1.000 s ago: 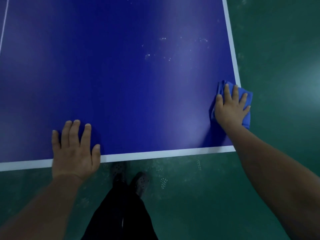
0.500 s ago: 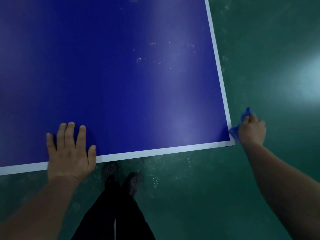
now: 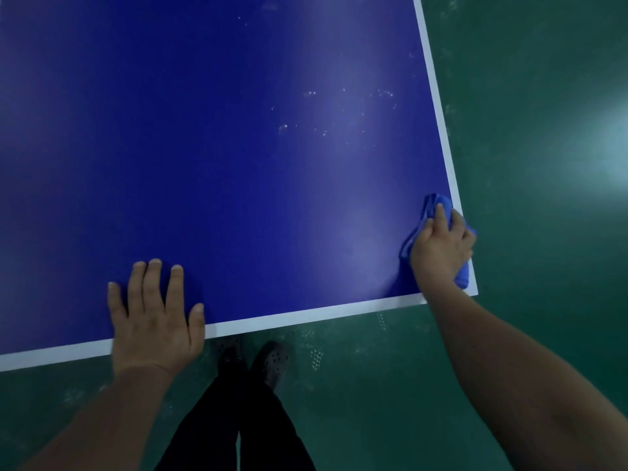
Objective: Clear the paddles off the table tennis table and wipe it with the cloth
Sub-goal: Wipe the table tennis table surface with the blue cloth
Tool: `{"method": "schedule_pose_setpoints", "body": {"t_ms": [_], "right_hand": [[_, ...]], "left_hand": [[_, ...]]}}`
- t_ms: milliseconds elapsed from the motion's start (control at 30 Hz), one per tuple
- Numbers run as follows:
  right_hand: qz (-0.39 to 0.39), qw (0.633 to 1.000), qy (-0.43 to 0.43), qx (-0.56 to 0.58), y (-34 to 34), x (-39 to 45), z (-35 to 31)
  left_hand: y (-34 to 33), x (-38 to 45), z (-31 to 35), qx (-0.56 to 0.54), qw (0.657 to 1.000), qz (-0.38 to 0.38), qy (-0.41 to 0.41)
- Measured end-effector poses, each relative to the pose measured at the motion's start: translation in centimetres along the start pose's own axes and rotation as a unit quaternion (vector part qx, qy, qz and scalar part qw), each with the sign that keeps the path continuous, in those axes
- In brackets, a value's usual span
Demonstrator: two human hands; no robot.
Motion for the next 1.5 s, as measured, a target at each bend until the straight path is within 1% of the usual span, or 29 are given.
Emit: {"method": "schedule_pose_setpoints", "body": {"t_ms": [67,100,167,233,300,333,367,433,500,533,567,600,633,700,733,767,800,833,900,933,967,1033,1133,1200,1267,1333,1367,1400,1500], "right_hand": [[-0.001,1.000,-0.026,0.001,-0.6,-2.4,-2.9],[-0.014,1.000,0.016,-0.007,-1.6,-4.5,-5.6],[-0.044,0.984,0.170,-0.023,-3.8,-10.1,-11.8],[-0.079,0.934,0.341,-0.069,-5.3,-15.2,-15.9],[-0.085,0.899,0.420,-0.091,-5.4,-14.4,-16.3],[-0.079,0.907,0.403,-0.096,-4.9,-12.2,-15.6],[-0.071,0.929,0.350,-0.095,-4.1,-9.3,-14.4],[-0.063,0.976,0.193,-0.072,-2.8,-4.2,-11.4],[-0.053,0.994,0.092,-0.040,-2.5,-2.9,-11.0],[-0.048,0.993,0.101,-0.039,-2.6,-3.9,-12.4],[-0.043,0.984,0.167,-0.042,-3.1,-5.8,-14.5],[-0.047,0.960,0.273,-0.051,-4.0,-8.6,-16.9],[-0.064,0.913,0.397,-0.072,-5.2,-12.2,-18.8],[-0.129,0.774,0.608,-0.120,-7.0,-19.3,-19.3],[-0.151,0.712,0.674,-0.128,-7.1,-20.1,-18.5],[-0.155,0.674,0.711,-0.129,-6.8,-18.8,-17.9],[-0.138,0.682,0.706,-0.133,-6.3,-16.0,-17.5],[-0.115,0.725,0.666,-0.132,-5.6,-12.0,-17.3],[-0.106,0.838,0.521,-0.122,-3.6,-3.6,-16.6],[-0.119,0.872,0.462,-0.110,-3.0,-1.3,-15.8],[-0.127,0.885,0.436,-0.106,-2.9,-0.5,-15.5],[-0.127,0.876,0.448,-0.124,-3.4,-3.0,-16.3],[-0.161,0.800,0.565,-0.124,-6.1,-9.7,-21.3],[-0.184,0.766,0.609,-0.090,-7.7,-13.4,-26.3],[-0.204,0.751,0.623,-0.076,-8.8,-15.2,-30.9],[-0.191,0.739,0.640,-0.092,-9.4,-14.2,-33.9],[-0.175,0.745,0.638,-0.091,-9.3,-11.8,-34.7],[-0.158,0.766,0.617,-0.089,-8.9,-8.1,-34.8],[-0.094,0.871,0.472,-0.099,-6.3,7.1,-31.2]], "left_hand": [[-0.1,0.1,0.0,0.000,1.000,-0.008,-0.001],[-0.1,0.1,-0.1,0.000,1.000,-0.012,0.000],[-0.1,0.0,-0.1,0.002,1.000,-0.018,0.001],[-0.1,0.0,0.0,0.003,1.000,-0.022,0.000],[-0.2,0.2,0.0,0.002,1.000,-0.019,-0.003],[-0.1,0.2,0.0,0.001,1.000,-0.016,-0.003],[-0.1,0.1,0.0,0.000,1.000,-0.014,-0.003],[-0.1,0.0,0.0,0.000,1.000,-0.013,-0.002],[-0.1,0.1,0.0,0.001,1.000,-0.011,-0.001],[-0.1,0.1,-0.1,0.001,1.000,-0.009,-0.002],[-0.1,0.2,-0.1,0.000,1.000,-0.009,-0.003],[-0.1,0.1,0.0,0.001,1.000,-0.008,-0.003],[-0.1,0.0,0.1,0.001,1.000,-0.009,-0.002],[0.0,-0.1,0.2,-0.003,1.000,-0.006,0.006],[0.0,0.0,0.1,-0.005,1.000,-0.003,0.007],[0.1,0.0,0.1,-0.005,1.000,-0.002,0.009],[0.1,0.0,0.0,-0.002,1.000,-0.001,0.014],[0.1,0.0,0.1,-0.003,1.000,-0.002,0.021],[0.3,-0.4,0.6,-0.020,0.998,0.000,0.055],[0.6,-0.5,1.0,-0.038,0.996,0.009,0.081],[1.0,-0.6,1.7,-0.058,0.991,0.021,0.116],[1.1,-1.0,2.9,-0.101,0.976,0.034,0.189],[1.0,-1.8,6.1,-0.167,0.942,0.049,0.286],[0.8,-1.8,8.9,-0.185,0.932,0.046,0.309],[0.5,-1.3,11.5,-0.183,0.932,0.035,0.312],[0.0,-0.7,13.4,-0.181,0.928,0.022,0.324],[-0.2,-0.4,13.9,-0.180,0.925,0.014,0.335],[-0.4,-0.1,14.2,-0.178,0.921,0.010,0.346],[-0.8,0.1,14.2,-0.172,0.918,0.020,0.356]]}}
Point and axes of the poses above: each hand's wrist, its own x-axis towards the middle knuckle, its own y-axis out of the back of the hand, z = x × y, the point moved 8 cm from there along x, towards the middle knuckle, and after that the axes turned 8 degrees about -z, right-handed, at the moved point
